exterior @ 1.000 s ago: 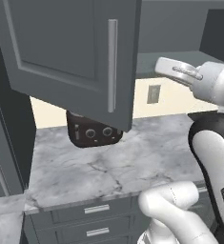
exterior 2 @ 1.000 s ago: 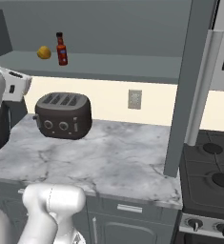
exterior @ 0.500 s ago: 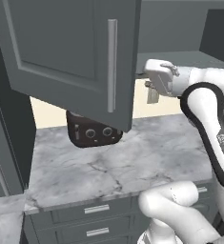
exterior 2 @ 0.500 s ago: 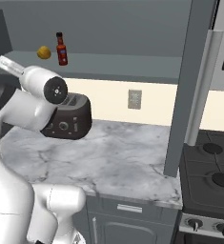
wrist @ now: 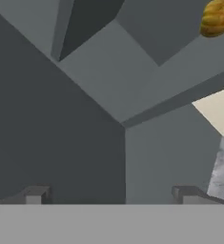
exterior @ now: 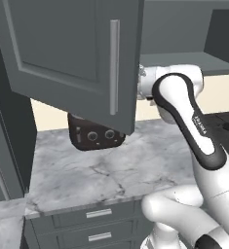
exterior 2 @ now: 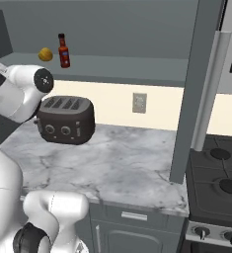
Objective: The dining table condiment station is running low on condiment bottle. Refill the condiment station by opening the cabinet and taking the condiment bottle from the cabinet and placing it on the dining table.
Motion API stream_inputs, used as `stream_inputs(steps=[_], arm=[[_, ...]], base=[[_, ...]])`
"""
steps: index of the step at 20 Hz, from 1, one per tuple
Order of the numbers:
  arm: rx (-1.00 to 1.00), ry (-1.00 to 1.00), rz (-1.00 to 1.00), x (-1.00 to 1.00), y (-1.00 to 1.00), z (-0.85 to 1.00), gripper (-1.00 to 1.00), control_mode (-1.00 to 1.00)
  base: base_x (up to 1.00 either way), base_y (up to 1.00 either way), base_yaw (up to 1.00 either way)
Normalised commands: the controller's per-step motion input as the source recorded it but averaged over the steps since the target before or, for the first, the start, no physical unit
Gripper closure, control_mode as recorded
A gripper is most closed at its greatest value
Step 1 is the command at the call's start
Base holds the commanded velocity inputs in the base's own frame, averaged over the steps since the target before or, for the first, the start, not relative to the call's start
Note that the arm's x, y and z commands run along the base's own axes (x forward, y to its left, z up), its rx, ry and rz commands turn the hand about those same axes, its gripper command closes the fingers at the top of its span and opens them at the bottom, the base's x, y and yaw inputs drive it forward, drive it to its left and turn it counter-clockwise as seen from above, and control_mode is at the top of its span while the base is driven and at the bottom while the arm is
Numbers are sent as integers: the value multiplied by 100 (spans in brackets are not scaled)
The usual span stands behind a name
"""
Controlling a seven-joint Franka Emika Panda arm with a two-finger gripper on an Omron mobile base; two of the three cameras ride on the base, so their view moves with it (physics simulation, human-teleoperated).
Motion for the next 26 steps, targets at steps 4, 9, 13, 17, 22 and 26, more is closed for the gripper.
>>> stream_inputs(steps=[4,9,13,17,22,26], arm=[[-7,-2,15,-57,99,0,-100,-100],[-9,-10,12,-55,99,0,-100,-100],[-11,-18,8,-49,85,0,-100,-100],[-14,-23,1,-36,61,0,-100,-100],[-10,-6,1,-8,24,-7,-100,-100],[-10,-18,0,-3,-29,-4,-100,-100]], base=[[0,0,0],[0,0,0],[0,0,0],[0,0,0],[0,0,0],[0,0,0]])
